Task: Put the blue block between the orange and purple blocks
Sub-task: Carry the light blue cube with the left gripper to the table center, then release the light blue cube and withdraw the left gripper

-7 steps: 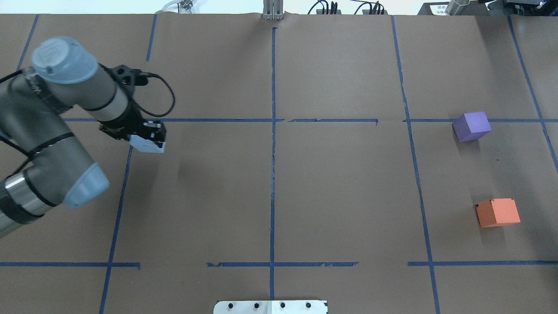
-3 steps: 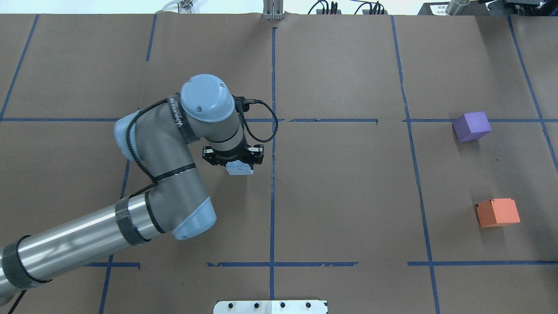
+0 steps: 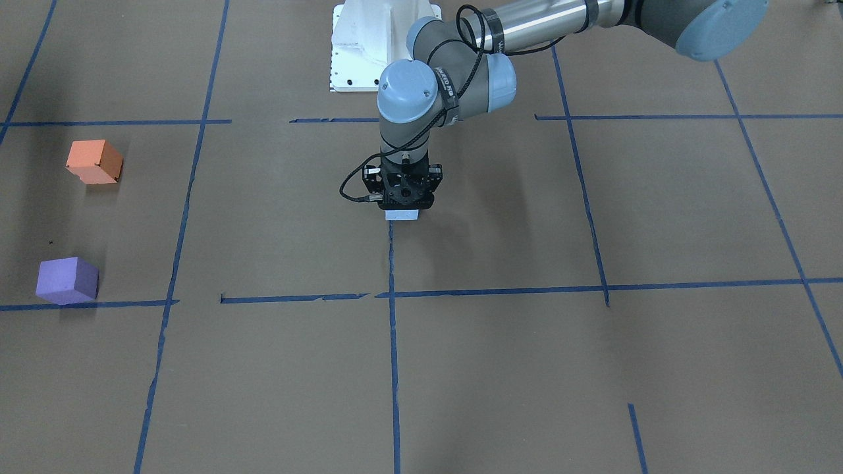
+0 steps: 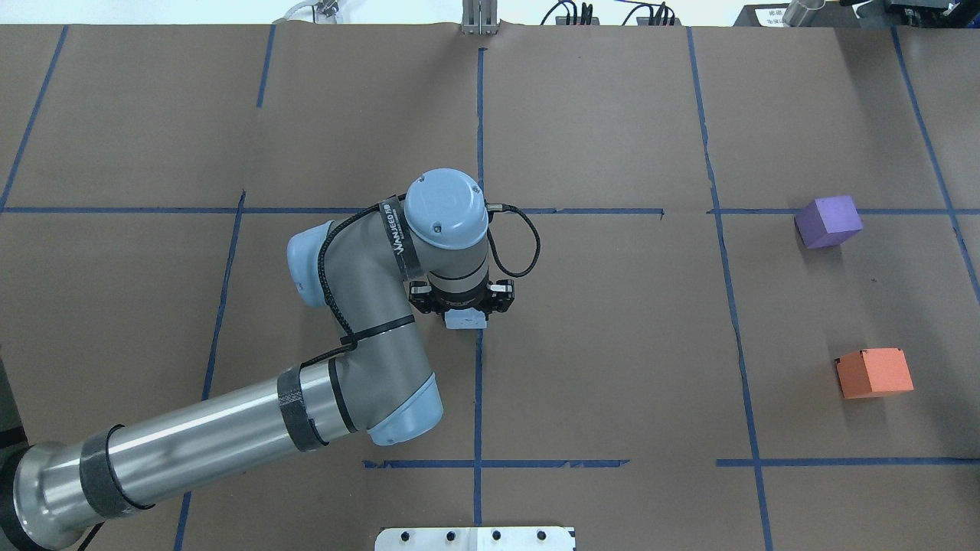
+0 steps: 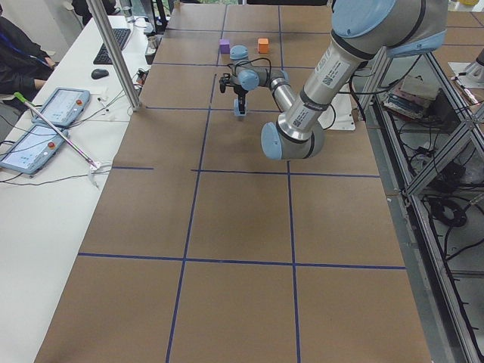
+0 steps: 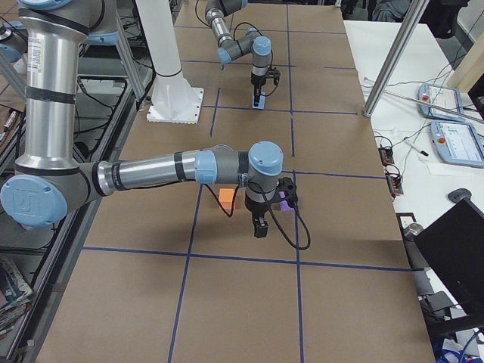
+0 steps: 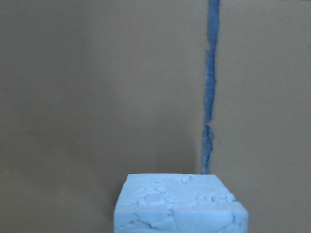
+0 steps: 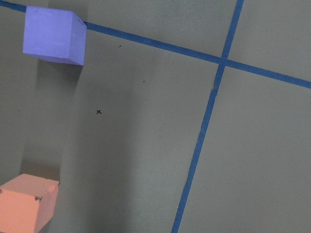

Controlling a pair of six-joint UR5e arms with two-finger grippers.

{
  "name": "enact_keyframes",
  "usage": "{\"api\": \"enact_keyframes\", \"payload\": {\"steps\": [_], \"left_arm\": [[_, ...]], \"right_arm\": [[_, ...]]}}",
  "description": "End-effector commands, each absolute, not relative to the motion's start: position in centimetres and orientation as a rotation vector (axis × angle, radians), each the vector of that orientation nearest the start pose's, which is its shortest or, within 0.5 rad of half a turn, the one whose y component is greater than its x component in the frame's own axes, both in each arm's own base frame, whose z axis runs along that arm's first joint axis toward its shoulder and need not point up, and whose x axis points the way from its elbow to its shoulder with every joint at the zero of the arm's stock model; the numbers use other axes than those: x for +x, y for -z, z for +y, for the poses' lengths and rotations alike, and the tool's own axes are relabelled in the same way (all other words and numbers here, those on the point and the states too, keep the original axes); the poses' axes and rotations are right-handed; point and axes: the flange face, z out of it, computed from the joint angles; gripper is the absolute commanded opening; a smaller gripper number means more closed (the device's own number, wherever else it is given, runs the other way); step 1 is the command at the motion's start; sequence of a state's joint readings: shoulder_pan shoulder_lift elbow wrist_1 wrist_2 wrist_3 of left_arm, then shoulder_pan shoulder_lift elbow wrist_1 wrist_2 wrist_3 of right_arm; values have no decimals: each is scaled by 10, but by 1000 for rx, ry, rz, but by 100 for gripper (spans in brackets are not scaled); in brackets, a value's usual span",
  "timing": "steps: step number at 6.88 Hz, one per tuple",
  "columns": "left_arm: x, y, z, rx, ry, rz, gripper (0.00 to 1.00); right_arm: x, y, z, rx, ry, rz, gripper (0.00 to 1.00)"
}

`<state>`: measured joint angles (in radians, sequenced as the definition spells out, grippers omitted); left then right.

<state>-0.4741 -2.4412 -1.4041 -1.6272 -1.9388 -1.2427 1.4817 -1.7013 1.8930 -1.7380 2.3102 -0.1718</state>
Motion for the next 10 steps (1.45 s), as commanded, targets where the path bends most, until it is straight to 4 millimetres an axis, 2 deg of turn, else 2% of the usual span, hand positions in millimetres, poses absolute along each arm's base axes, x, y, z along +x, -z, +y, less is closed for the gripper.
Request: {"api": "enact_keyframes", "payload": {"steps": [1, 2, 3, 4, 5, 6, 7, 8, 9, 10], "left_arm": [[635, -181, -432, -29, -3, 823, 100], [633, -179, -432, -27, -1, 827, 100], [619, -167, -440, -14, 6, 842, 100], [584, -156, -459, -25, 30, 852, 100], [546, -155, -476, -48, -9, 839, 100], [502, -181, -482, -22, -60, 808, 100], [449, -235, -492, 27, -126, 772, 100], [399, -266, -506, 75, -179, 752, 100], [341, -306, -515, 97, -228, 736, 100], [282, -346, -519, 118, -292, 721, 100]], "right_arm": [[28, -582, -435, 51, 257, -740, 100], [28, -581, -435, 53, 257, -740, 100], [28, -581, -435, 53, 257, -740, 100], [27, -580, -436, 55, 260, -740, 100], [27, -578, -437, 57, 259, -741, 100], [27, -574, -438, 65, 260, -741, 100], [25, -557, -451, 97, 262, -742, 100], [18, -532, -469, 125, 239, -749, 100], [-4, -508, -487, 135, 246, -758, 100], [-37, -481, -503, 141, 270, -774, 100]]}}
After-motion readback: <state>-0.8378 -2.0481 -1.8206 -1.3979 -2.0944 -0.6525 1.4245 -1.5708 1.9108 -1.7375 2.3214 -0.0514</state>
